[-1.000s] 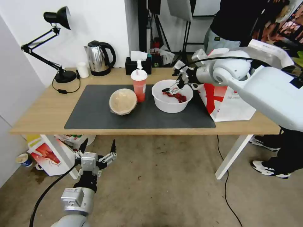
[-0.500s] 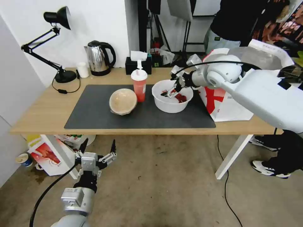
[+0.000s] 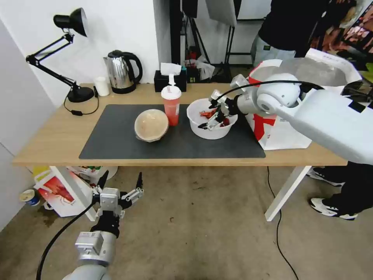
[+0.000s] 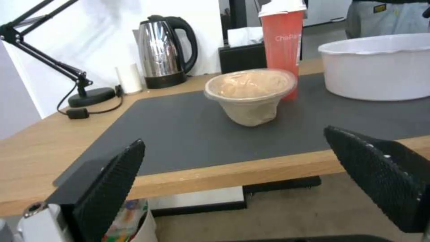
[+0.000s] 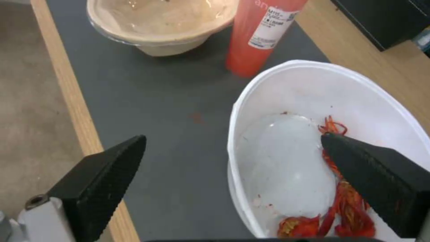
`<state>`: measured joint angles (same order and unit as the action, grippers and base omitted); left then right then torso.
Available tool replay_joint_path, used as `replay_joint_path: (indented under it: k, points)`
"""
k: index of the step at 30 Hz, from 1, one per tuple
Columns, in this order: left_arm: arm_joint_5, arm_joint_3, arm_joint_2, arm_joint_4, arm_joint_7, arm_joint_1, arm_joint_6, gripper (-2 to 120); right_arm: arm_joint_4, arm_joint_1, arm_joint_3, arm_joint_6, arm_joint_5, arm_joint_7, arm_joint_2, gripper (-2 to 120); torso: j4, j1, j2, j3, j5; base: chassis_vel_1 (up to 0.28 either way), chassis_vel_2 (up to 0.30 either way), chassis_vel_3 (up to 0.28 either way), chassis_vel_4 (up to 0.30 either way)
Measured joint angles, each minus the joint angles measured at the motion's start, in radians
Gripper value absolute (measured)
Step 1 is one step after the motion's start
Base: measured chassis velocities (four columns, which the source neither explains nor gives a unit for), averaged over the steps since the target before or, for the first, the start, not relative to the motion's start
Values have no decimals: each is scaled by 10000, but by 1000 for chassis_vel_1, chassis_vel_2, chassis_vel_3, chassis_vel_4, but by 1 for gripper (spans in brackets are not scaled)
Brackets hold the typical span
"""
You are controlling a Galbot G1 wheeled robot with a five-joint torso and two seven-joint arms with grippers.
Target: Pick up the trash from the table and place it into the takeout bag.
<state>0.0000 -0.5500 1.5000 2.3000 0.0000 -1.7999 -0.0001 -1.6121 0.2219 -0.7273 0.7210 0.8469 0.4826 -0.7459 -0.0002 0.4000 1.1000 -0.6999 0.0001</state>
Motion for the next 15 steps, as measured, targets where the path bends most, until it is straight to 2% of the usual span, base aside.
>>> replay_joint_path:
  k: [15]
  points:
    - [0, 0, 0, 0, 0, 0, 0, 100, 4, -88, -255, 4, -68, -34, 74, 100, 2, 0, 0, 0, 0, 0, 0, 0, 0]
